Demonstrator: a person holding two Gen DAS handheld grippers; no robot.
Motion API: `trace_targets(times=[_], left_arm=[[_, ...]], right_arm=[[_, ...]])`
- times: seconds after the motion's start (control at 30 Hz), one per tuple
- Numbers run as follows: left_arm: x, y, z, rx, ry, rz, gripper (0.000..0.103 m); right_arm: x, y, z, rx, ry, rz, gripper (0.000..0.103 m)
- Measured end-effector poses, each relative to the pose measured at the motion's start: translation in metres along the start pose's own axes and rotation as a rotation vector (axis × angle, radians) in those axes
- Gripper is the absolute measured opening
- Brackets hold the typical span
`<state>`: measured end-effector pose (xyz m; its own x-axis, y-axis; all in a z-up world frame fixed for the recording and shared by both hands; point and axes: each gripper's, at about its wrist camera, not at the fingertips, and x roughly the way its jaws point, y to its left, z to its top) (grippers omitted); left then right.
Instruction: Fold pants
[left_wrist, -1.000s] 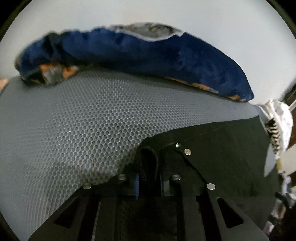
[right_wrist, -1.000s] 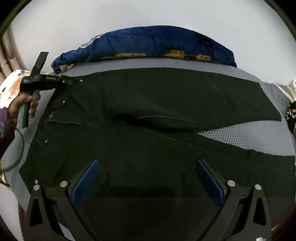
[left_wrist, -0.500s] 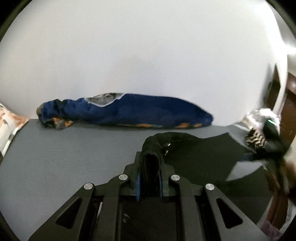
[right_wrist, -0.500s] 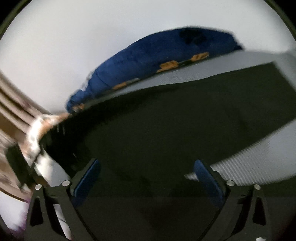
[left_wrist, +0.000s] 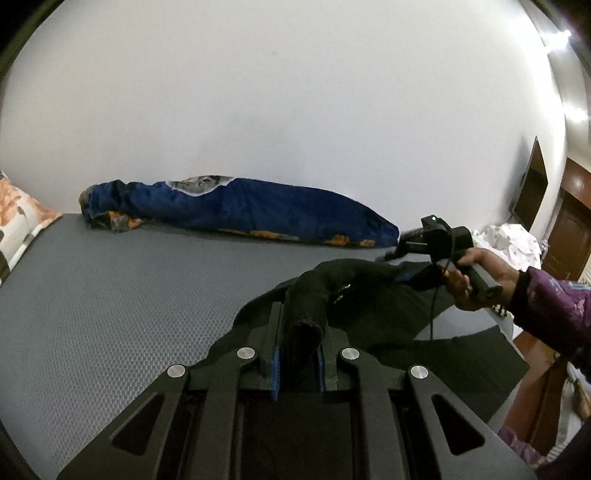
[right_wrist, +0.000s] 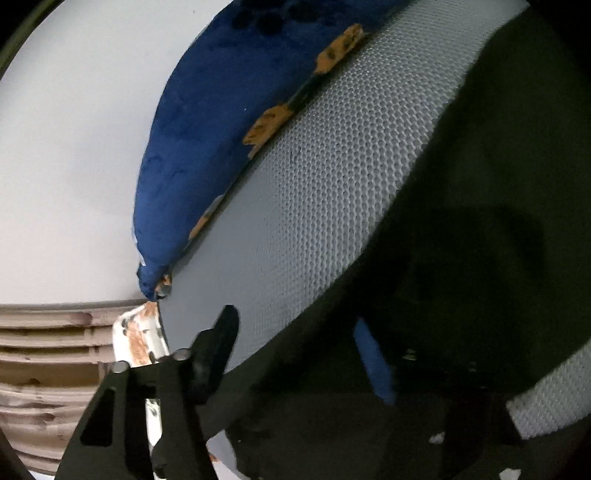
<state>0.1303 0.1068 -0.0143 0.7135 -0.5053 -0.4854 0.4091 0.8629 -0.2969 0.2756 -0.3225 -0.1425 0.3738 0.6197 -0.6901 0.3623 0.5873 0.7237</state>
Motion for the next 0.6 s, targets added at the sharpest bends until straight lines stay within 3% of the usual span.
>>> trace_targets(times=[0.03, 0.13, 0.3, 0.6], left_arm=[[-0.001, 0.001, 0.000, -0.003, 0.001, 0.004, 0.015], [-0.008, 0.001, -0.001, -0.026, 0.001, 0.011, 0.015], [-0.017, 0.011, -0.003, -0.076, 0.017, 0.024, 0.016], [-0.044, 0.013, -0.034, -0.133, 0.087, 0.061, 0.019]], right_arm=[[-0.001, -0.001, -0.002, -0.004, -0.006, -0.015, 0.008], [-0.014, 0.005, -0.017, -0.074, -0.057, -0.026, 0.007], [-0.057, -0.007, -0.070, -0.101, -0.120, 0.032, 0.007], [-0.087, -0.053, -0.183, -0.011, -0.141, 0.121, 0.007]])
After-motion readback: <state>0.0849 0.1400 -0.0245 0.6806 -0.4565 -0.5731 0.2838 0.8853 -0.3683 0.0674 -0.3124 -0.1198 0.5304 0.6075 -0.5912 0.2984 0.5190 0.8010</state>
